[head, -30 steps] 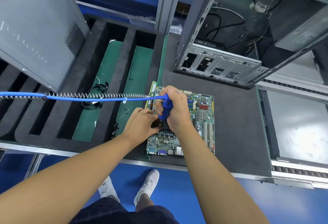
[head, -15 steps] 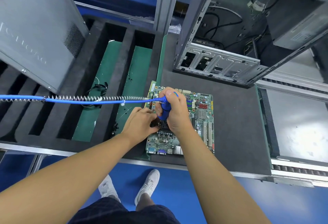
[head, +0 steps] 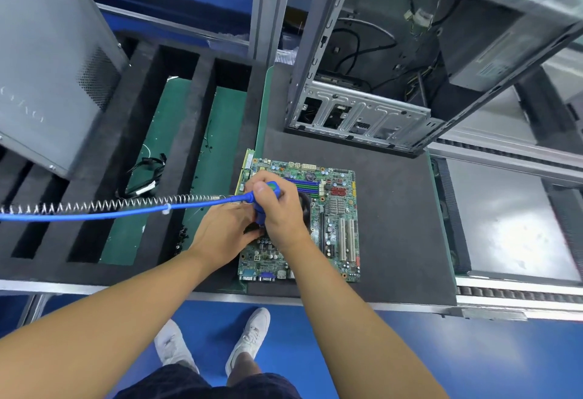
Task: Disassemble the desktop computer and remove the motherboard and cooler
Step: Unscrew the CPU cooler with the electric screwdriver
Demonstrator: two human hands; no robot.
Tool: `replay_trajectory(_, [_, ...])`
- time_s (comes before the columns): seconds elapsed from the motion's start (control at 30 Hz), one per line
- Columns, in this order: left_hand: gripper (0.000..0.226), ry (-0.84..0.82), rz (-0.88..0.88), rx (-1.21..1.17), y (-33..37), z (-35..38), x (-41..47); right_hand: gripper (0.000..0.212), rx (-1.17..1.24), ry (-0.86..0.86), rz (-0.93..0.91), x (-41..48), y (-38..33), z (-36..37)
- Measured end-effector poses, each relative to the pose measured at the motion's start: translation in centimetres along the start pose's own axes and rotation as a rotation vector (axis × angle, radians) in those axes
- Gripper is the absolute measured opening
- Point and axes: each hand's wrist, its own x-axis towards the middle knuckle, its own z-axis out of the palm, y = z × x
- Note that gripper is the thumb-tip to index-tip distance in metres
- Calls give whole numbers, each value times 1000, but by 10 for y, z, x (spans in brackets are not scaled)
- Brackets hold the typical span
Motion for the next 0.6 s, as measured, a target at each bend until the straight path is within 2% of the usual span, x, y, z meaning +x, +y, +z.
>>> replay_trajectory(0.2, [18,-18,-9,33,1,0,0,19,-3,-23,-12,2,-4,-2])
replay_trajectory(0.33, [24,-36,-5,94,4,-2,-1,27,-5,-44,8,4,-6,-4])
replay_trajectory(0.47, [31,4,34,181,10,-6,1,21,-27,-54,23,2,-9,-1])
replay_trajectory(0.6, [22,10,59,281,6,2,-1,23,-66,-75,42,1,-12,5])
